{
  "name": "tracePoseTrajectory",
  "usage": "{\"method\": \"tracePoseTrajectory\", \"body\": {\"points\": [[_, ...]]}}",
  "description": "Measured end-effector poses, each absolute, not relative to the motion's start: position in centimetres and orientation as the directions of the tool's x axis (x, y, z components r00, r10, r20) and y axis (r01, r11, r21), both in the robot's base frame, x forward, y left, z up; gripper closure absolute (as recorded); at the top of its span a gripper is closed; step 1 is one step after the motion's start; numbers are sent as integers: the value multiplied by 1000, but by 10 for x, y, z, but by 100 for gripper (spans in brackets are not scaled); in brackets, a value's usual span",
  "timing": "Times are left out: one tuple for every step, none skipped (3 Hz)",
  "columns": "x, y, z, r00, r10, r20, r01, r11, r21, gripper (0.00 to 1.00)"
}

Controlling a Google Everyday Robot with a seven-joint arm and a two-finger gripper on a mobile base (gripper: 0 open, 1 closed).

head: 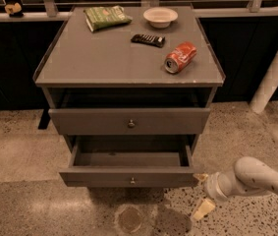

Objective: Close middle drawer

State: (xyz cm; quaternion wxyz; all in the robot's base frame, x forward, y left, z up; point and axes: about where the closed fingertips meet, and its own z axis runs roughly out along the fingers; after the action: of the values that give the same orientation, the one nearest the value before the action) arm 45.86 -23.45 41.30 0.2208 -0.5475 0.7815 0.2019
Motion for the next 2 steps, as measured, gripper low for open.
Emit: {"method": "tracePoseTrajectory", "body": {"points": [[530, -224, 449, -283, -774, -567, -949, 311, 49, 0], [530, -224, 449, -283, -774, -567, -949, 311, 49, 0]]}}
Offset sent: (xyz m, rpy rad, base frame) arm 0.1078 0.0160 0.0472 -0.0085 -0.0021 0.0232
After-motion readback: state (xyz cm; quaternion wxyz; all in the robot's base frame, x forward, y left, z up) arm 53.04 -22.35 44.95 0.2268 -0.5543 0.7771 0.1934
